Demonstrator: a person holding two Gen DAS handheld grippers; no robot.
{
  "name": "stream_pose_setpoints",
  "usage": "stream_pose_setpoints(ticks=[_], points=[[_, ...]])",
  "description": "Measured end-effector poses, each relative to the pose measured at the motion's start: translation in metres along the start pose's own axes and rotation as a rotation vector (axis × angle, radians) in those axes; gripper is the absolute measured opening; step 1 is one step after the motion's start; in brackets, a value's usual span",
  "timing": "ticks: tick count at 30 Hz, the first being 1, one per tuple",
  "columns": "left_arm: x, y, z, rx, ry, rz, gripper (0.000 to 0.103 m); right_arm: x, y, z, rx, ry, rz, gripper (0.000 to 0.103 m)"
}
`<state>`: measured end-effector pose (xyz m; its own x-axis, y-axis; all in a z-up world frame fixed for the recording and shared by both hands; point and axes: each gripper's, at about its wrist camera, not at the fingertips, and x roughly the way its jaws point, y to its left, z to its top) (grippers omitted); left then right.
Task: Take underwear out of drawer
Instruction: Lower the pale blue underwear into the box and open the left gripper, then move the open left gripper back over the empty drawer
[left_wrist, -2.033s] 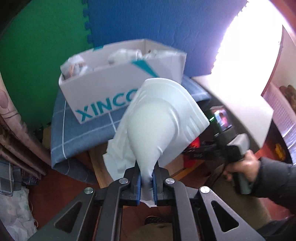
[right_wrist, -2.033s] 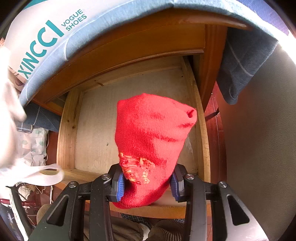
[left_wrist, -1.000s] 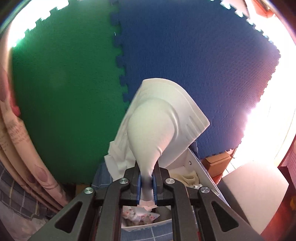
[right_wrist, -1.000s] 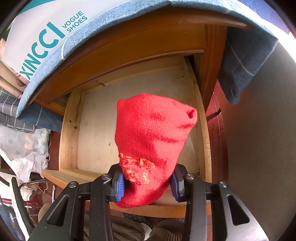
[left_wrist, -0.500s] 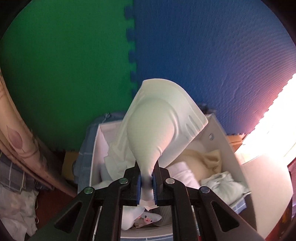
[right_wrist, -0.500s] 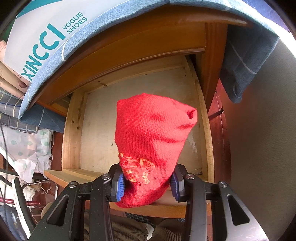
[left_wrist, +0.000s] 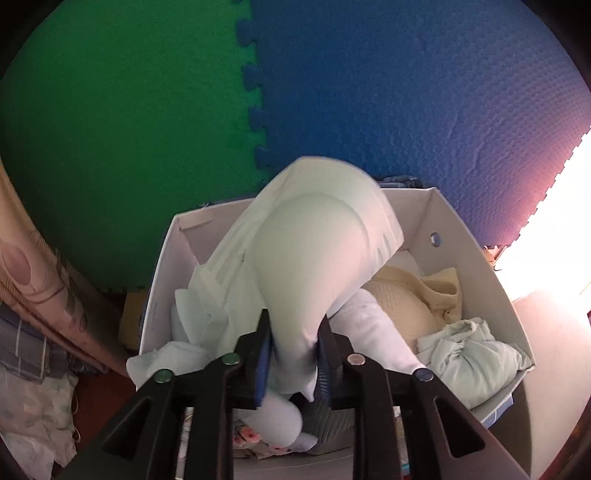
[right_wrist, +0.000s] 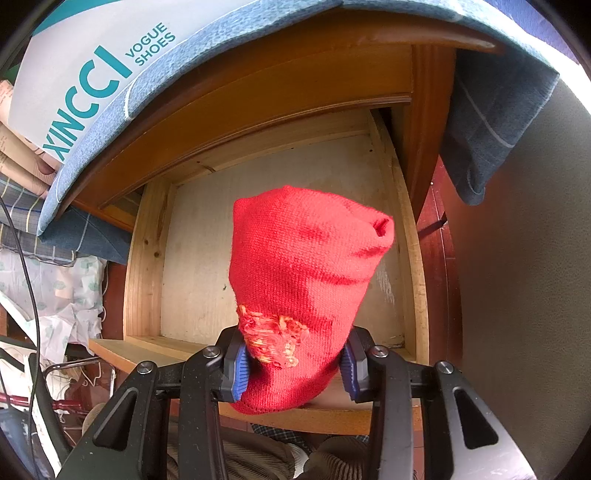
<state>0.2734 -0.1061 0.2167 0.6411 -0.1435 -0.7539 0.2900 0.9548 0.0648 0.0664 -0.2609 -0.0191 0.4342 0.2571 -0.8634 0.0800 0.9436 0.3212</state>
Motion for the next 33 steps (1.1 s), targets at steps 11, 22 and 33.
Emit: stream_pose_setpoints(ticks=[11,22,33], points=[[-0.053,-0.014,-0.015,0.063,-0.12,0.004,0.044,0.001,0.003,-0.002,-0.011,0.001,-0.017,0.037],[-0.125,-0.002,-0.071,0.047,-0.211,0.035,0.048,0.005,0.014,-0.003,-0.036,-0.002,-0.056,0.037],[-0.107,0.019,-0.18,-0.053,-0.094,0.108,0.06,-0.003,0.031,-0.006,-0.114,-0.045,-0.094,0.037]])
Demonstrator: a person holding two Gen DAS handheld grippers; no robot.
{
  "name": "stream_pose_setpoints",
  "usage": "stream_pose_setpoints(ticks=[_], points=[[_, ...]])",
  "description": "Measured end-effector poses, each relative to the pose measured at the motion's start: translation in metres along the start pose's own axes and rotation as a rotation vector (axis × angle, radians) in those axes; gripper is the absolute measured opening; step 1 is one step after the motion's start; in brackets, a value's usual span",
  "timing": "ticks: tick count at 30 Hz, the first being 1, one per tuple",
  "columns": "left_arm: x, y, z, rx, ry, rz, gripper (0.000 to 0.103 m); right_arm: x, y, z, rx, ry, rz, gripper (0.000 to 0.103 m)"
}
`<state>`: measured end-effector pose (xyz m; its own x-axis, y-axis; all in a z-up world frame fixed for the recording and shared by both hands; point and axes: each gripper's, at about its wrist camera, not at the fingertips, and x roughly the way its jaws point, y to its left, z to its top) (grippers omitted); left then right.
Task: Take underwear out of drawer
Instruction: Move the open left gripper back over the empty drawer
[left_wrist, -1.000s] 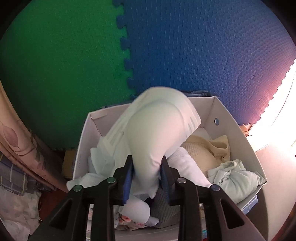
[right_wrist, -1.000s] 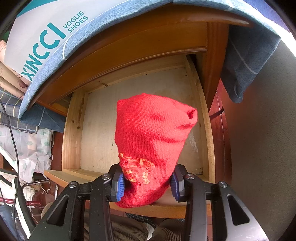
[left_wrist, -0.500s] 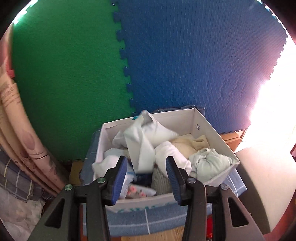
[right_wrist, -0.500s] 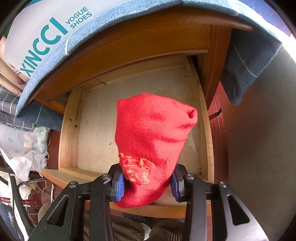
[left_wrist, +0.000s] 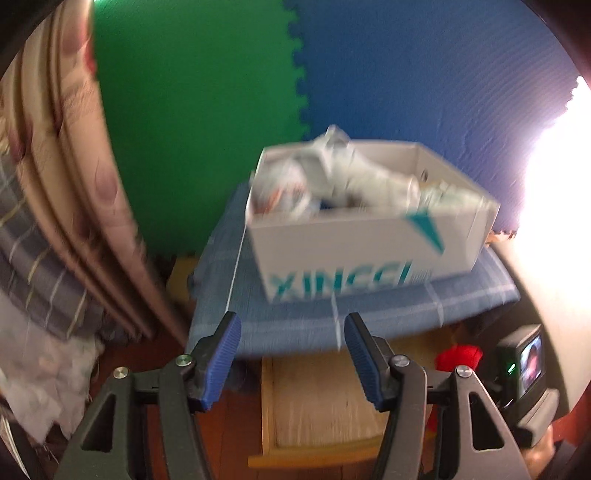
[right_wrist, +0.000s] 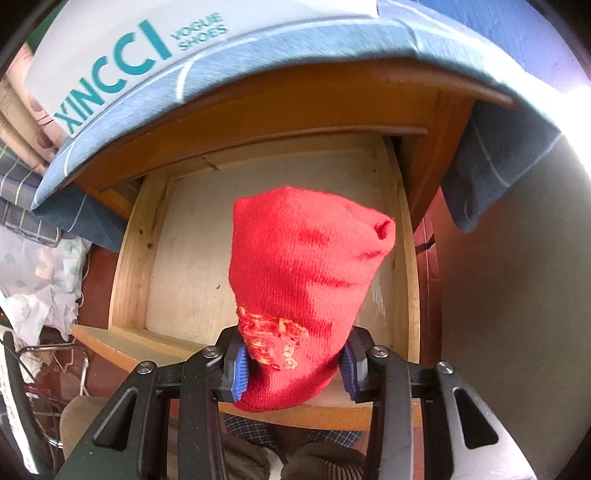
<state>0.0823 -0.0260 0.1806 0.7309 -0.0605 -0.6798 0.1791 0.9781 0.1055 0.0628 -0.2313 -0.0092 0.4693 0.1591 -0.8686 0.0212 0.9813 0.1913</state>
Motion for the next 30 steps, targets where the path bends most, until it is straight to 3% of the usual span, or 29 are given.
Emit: stream_pose_setpoints(ticks=[5,11,21,30], points=[[0.012,0.0,-0.039,-0.03,0.041,0.062,0.06,-0.007,0.006,0.0,-0.029,-0.021,-0.012,0.037],[0.022,-0.012,-0.073,-0.024,0.084,0.075,0.06,-0.029,0.012,0.003,-0.064,-0.063,-0.012,0.037],[0.042,-0.01,-0.103,-0.099,0.133,0.067,0.06,-0.084,0.021,0.015,-0.127,-0.125,0.006,0.037],[0.057,-0.006,-0.125,-0.133,0.165,0.074,0.06,-0.152,0.037,0.049,-0.194,-0.227,0.042,0.037]])
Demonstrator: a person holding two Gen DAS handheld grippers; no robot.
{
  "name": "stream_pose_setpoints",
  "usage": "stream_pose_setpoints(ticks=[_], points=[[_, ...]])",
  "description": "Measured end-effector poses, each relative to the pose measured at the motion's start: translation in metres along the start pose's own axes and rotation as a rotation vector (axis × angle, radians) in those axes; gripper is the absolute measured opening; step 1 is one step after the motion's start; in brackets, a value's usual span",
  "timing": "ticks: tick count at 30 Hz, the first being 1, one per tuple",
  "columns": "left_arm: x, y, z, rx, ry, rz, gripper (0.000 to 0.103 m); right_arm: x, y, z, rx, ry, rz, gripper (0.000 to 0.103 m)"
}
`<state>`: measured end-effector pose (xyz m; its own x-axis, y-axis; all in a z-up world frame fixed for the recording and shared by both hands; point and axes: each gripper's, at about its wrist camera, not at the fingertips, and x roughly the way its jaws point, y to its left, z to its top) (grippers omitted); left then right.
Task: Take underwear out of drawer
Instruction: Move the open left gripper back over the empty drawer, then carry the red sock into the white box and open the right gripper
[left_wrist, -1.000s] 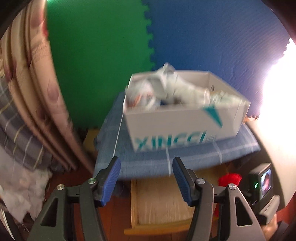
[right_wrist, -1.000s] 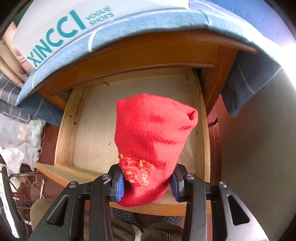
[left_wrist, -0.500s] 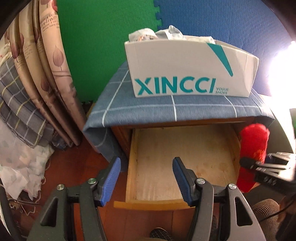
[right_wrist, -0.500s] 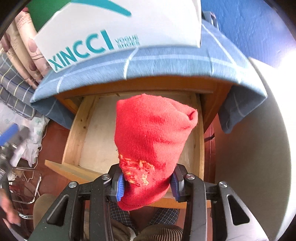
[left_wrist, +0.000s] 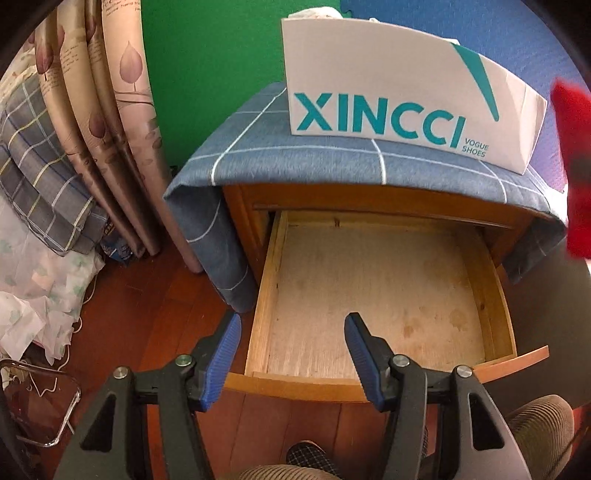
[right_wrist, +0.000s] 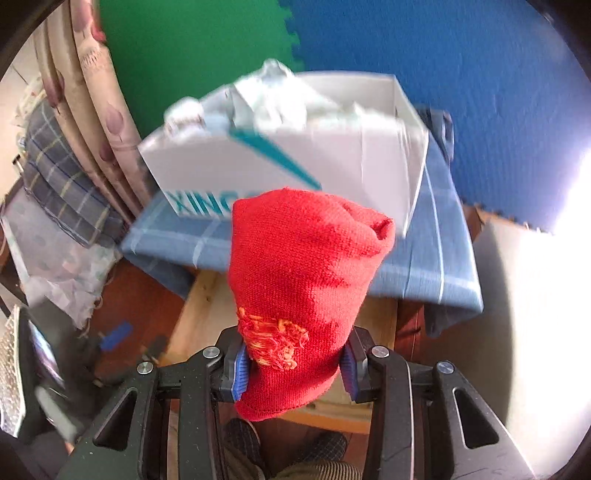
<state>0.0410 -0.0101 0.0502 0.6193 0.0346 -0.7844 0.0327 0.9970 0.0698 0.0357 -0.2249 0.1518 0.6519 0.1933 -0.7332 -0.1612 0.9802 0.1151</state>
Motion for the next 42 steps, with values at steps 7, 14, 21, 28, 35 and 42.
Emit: stream_pose_setpoints(ticks=[7,14,21,28,35,42], points=[[0.009,0.001,-0.006,-0.016,0.013,-0.034,0.06,-0.028,-0.003,0.062,0.0,-0.083,0.011,0.038],[0.014,0.006,-0.006,-0.035,0.006,-0.036,0.06,-0.021,0.007,0.127,-0.007,-0.125,-0.03,0.038],[0.021,0.011,-0.002,-0.053,0.019,-0.018,0.06,0.022,-0.004,0.178,-0.016,-0.049,-0.112,0.038],[0.027,0.011,0.001,-0.042,0.034,0.006,0.06,0.072,-0.015,0.194,-0.014,0.054,-0.162,0.038],[0.032,0.009,0.002,-0.036,0.047,0.0,0.06,0.104,-0.021,0.2,0.01,0.095,-0.158,0.04],[0.037,0.004,0.0,-0.016,0.064,-0.016,0.06,0.12,-0.025,0.195,0.039,0.105,-0.152,0.043]])
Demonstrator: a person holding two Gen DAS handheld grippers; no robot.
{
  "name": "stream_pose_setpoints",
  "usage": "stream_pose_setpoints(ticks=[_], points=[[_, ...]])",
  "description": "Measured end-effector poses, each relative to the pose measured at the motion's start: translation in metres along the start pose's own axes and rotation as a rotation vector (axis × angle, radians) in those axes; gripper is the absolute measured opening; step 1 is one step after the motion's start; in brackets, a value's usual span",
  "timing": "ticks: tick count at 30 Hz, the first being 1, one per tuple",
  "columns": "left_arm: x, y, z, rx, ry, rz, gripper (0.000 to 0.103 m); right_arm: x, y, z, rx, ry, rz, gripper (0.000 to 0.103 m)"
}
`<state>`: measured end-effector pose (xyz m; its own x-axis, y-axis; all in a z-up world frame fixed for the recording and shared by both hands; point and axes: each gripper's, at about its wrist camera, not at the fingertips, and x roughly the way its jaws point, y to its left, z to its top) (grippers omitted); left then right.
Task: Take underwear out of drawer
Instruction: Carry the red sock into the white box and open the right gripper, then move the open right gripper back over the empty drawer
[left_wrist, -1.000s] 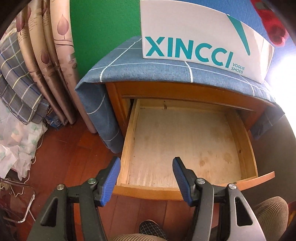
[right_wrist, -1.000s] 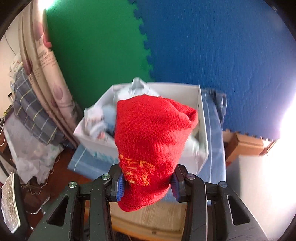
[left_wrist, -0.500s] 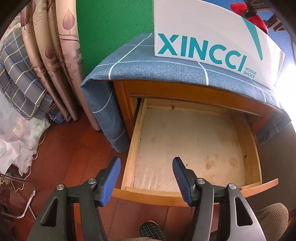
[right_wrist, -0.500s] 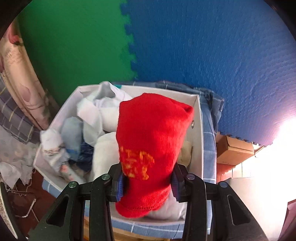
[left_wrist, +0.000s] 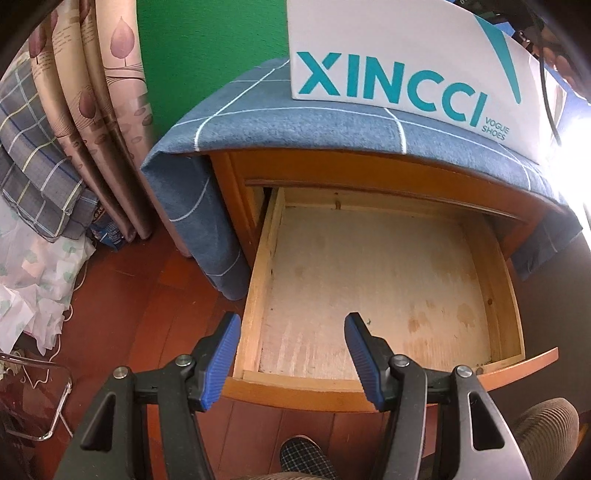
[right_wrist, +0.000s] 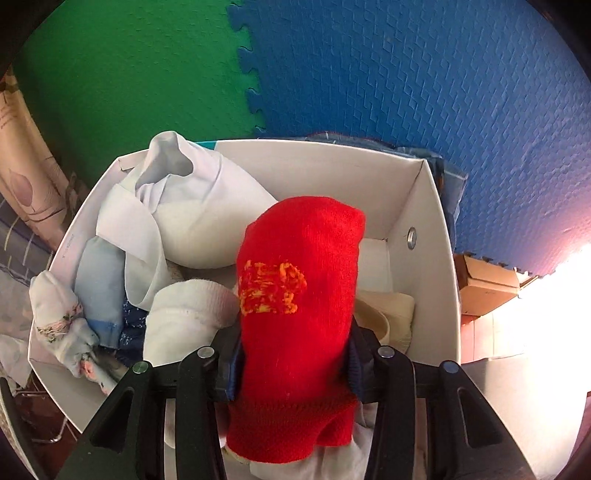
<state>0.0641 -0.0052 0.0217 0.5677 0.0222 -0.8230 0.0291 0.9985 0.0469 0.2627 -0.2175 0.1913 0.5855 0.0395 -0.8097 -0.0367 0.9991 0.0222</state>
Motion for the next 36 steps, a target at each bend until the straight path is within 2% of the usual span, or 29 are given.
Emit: stream_pose_setpoints(ticks=[5,7,9,11,13,16,21,24,29,34,36], points=[[0.0,-0.001,-0.001,0.0,0.0,-0.004,0.06,-0.004,0.001,-0.001,0.0,-0.037,-0.016,0.05],[0.0,-0.001,-0.001,-0.005,0.003,-0.012,0.06,-0.009,0.002,-0.002,-0.006,-0.062,-0.03,0.061],[-0.001,0.001,-0.001,-0.013,0.001,-0.007,0.06,-0.017,0.002,-0.002,0.002,-0.088,-0.034,0.066],[-0.002,0.001,-0.001,-0.016,-0.001,-0.005,0.06,-0.029,0.004,-0.003,-0.006,-0.111,-0.042,0.069],[-0.003,0.001,-0.002,-0.016,-0.004,-0.004,0.06,-0.044,0.006,-0.003,-0.019,-0.13,-0.039,0.076],[-0.006,-0.001,-0.003,-0.013,-0.01,-0.002,0.06,-0.073,0.01,-0.01,-0.046,-0.187,-0.034,0.082],[-0.013,-0.004,-0.006,0.0,-0.025,-0.009,0.06,-0.132,0.016,-0.053,-0.089,-0.3,0.01,0.091],[-0.017,-0.004,-0.009,0.004,-0.028,-0.019,0.06,-0.149,0.017,-0.09,-0.093,-0.323,0.042,0.093],[-0.024,-0.007,-0.015,0.027,-0.037,-0.031,0.06,-0.144,0.018,-0.151,-0.106,-0.302,0.036,0.094],[-0.029,-0.009,-0.02,0.039,-0.045,-0.046,0.06,-0.116,0.009,-0.214,-0.058,-0.254,0.035,0.095],[-0.031,-0.011,-0.021,0.048,-0.049,-0.044,0.06,-0.099,0.006,-0.237,-0.035,-0.228,0.01,0.095]])
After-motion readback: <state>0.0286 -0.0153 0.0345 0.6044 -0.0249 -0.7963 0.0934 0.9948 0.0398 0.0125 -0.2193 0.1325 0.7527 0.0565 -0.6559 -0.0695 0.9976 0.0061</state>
